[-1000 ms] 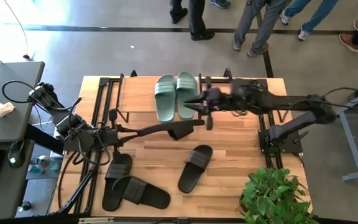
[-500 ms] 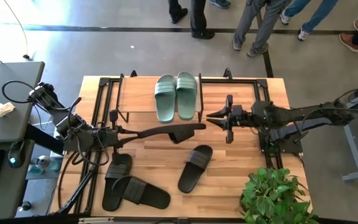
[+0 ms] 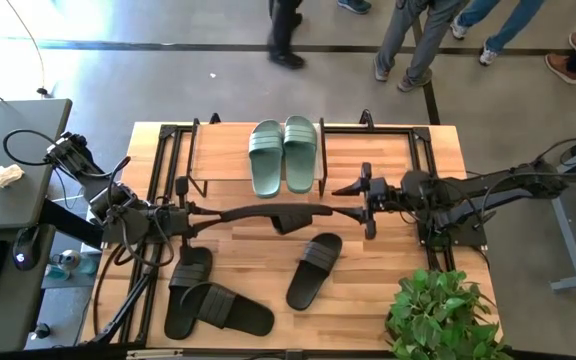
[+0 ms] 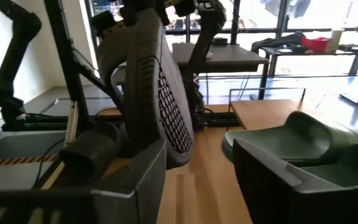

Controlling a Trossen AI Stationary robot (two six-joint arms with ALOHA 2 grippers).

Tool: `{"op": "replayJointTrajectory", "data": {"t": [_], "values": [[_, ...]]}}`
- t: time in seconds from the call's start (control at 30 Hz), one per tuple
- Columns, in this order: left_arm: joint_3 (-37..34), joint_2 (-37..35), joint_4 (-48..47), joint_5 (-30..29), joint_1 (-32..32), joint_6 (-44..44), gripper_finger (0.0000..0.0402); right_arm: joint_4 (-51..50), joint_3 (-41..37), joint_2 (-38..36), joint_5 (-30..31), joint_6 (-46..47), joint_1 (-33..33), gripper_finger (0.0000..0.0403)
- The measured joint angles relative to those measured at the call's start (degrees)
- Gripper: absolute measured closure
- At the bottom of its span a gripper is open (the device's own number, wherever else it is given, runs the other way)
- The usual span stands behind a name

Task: Pick and place slides into the shelf
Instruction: Put the black slide under the shelf

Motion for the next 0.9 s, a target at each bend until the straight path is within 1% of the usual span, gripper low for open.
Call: {"op": "replayJointTrajectory", "data": {"t": [0.23, 0.57, 0.73, 0.9], "values": [[0.0, 0.0, 0.0, 0.1, 0.0, 0.0, 0.0378, -0.2, 0.0, 0.0, 0.0, 0.0, 1.3, 0.0231], [0.0, 0.0, -0.1, 0.0, 0.1, 0.0, 0.0378, -0.7, 0.0, -0.1, -0.9, 1.6, 1.4, 0.023], [0.0, 0.0, -0.1, 0.6, 0.0, 0.0, 0.038, -0.8, 0.0, -0.4, 1.2, 0.9, 1.3, 0.023], [0.0, 0.0, -0.1, 0.6, 0.0, 0.0, 0.038, -0.5, 0.0, -0.3, 1.6, 0.0, 1.3, 0.023]]}}
